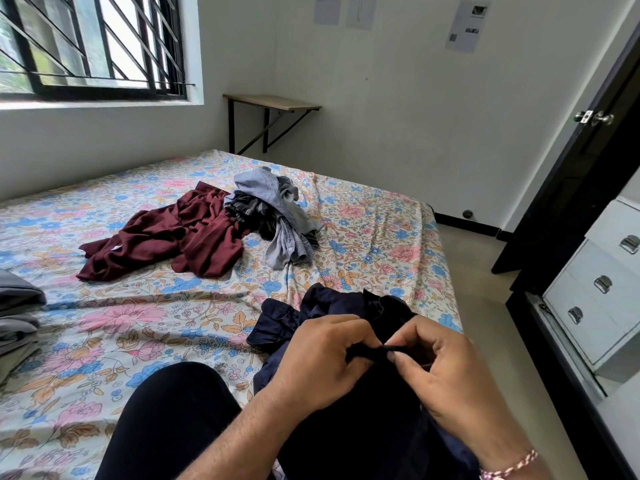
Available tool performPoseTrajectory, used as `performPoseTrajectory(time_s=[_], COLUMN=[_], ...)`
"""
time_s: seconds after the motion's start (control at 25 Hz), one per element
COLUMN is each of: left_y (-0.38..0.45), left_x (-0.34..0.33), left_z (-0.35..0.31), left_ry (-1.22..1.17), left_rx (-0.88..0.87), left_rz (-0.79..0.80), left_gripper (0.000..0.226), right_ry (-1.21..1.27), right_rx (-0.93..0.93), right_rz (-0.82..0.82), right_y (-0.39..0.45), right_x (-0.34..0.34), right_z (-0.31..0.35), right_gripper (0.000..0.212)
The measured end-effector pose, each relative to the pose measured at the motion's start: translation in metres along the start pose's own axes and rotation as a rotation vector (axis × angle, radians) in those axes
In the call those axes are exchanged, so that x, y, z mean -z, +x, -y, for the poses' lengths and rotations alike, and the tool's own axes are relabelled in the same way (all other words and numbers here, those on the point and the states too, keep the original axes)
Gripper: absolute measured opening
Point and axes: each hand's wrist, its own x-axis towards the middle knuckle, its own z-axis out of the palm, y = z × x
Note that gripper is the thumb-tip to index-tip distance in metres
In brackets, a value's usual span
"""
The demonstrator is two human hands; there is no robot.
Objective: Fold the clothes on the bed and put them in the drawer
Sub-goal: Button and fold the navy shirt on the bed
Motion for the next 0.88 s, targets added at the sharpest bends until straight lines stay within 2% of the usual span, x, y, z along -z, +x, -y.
performPoseTrajectory(time_s=[0.16,0.32,0.44,0.56,0.68,0.76,0.88], left_y=[0.000,-0.001,-0.002,-0.005,-0.010,-0.005,0.005], left_x=[-0.003,-0.008,-0.012,-0.018,-0.023,-0.012,0.019], left_z=[-0.006,-0.008,-0.009,-0.014,-0.014,-0.005,0.019], left_ry=[-0.028,-0.158,-0.196,-0.132,0.091,0.131,0.133], left_rx=[0.022,0.113,0.173,0.173,0.136,0.116,0.021], left_rz=[-0.040,-0.046,-0.105,-0.188,-0.225,-0.170,0.112], left_gripper=[0.017,0.015,0.015,0.014,0.013,0.015,0.017], right_ry=[0.067,0.050,0.064,0.081,0.048,0.048,0.098], right_rx=[0.001,0.193,0.227,0.211,0.238,0.155,-0.098], right_rz=[-0.104,-0.235,-0.292,-0.352,-0.341,-0.296,-0.135], right_y=[-0.005,-0.010,-0.013,-0.018,-0.021,-0.017,-0.008], right_x=[-0.009,-0.022,-0.029,-0.038,-0.036,-0.027,-0.017], right_z=[-0.004,-0.011,-0.015,-0.014,-0.015,-0.017,-0.031], right_gripper=[0.030,0.034,0.033,0.029,0.027,0.028,0.025])
